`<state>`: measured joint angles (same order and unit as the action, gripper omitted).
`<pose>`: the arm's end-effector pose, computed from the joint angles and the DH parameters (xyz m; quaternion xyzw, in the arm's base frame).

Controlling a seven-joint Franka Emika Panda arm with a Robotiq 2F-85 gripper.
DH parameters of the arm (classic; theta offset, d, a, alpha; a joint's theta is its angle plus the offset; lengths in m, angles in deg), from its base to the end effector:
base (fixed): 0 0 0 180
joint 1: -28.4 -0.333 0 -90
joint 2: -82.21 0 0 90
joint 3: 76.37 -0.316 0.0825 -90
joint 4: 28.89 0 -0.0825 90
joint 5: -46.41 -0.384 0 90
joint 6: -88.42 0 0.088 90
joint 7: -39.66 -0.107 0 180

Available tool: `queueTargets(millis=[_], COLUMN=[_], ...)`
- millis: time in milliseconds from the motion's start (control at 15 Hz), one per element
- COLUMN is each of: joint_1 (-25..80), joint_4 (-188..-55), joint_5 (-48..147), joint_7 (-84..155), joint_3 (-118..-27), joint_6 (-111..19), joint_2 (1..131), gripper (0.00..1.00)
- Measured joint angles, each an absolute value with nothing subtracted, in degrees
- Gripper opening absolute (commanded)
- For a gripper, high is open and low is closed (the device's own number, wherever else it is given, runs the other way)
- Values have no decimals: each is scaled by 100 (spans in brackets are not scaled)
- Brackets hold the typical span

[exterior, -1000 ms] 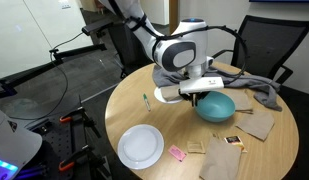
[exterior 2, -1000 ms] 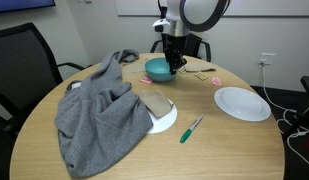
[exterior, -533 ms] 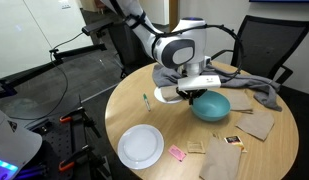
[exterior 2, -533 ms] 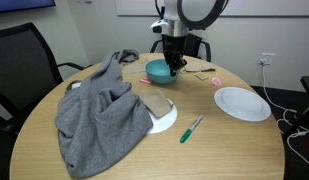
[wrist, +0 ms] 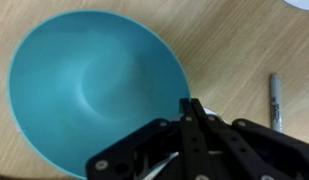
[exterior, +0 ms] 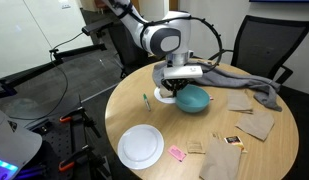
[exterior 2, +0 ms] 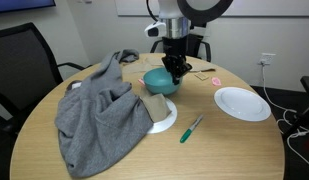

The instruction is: Move the bowl closer to the marker

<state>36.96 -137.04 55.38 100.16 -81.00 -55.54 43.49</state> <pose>0.6223 -0.0428 0.1414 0.8522 0.5223 -0.0297 0.0038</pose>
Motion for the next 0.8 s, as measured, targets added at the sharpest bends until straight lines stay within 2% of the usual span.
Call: queueTargets(millis=[600, 667, 800], joint_1=[3318, 3319, 3319], joint_4=[-14460, -14506, -14580], joint_5=[6069, 6090, 6114], joint_7=[9595, 9581, 9579], joint_3=[-7797, -7787, -7783], joint_6=[-4250, -4192, -4158], joint_2=[5044, 5075, 5112], gripper=[1, 28, 36])
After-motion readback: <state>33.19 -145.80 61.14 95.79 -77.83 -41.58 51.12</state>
